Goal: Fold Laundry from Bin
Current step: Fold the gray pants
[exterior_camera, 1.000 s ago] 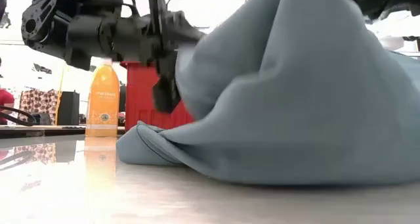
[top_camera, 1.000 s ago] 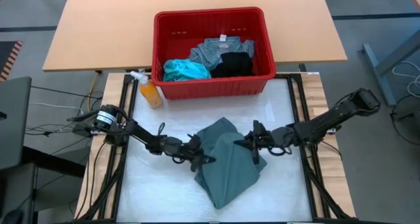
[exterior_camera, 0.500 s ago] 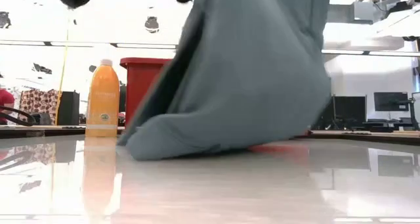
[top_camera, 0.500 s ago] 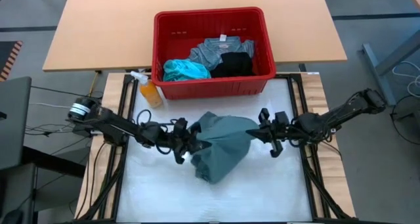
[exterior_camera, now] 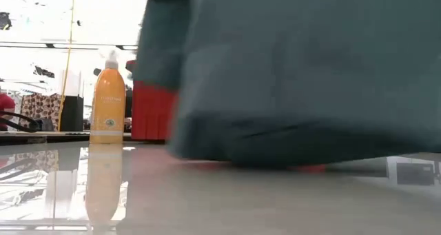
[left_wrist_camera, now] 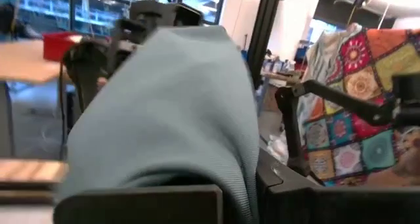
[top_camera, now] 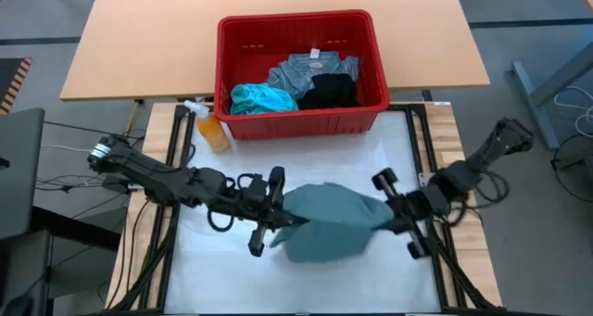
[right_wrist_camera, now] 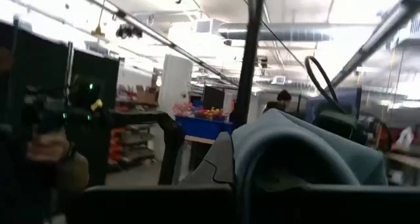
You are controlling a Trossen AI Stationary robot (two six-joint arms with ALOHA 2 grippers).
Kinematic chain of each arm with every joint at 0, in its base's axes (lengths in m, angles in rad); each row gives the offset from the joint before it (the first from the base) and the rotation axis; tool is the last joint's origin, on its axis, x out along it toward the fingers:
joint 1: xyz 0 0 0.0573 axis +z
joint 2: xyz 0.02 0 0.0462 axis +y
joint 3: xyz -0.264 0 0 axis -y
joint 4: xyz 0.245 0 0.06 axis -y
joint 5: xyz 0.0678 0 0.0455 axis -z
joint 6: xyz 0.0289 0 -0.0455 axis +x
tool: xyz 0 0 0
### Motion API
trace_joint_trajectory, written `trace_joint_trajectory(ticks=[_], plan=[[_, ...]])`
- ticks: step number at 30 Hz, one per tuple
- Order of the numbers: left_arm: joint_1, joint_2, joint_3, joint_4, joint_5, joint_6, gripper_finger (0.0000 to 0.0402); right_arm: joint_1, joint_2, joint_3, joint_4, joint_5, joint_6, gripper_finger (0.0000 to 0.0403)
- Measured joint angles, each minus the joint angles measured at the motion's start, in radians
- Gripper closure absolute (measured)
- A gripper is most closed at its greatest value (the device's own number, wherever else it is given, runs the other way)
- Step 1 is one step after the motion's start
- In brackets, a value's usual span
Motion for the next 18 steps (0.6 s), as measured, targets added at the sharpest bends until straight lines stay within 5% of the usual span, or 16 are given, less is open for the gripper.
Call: trace_joint_trajectory(ticks=[10, 18], plan=[[-0.022, 0.0, 0.101, -0.108, -0.109, 0.15, 0.0401, -0.008, 0.095, 0.26, -0.35, 0.186, -0.174, 0.0383], [0.096, -0.005, 0.103, -0.215, -0.234, 0.208, 0.0401, -0.296, -0.035, 0.245, -0.526, 0.143, -0.026, 0.0383]])
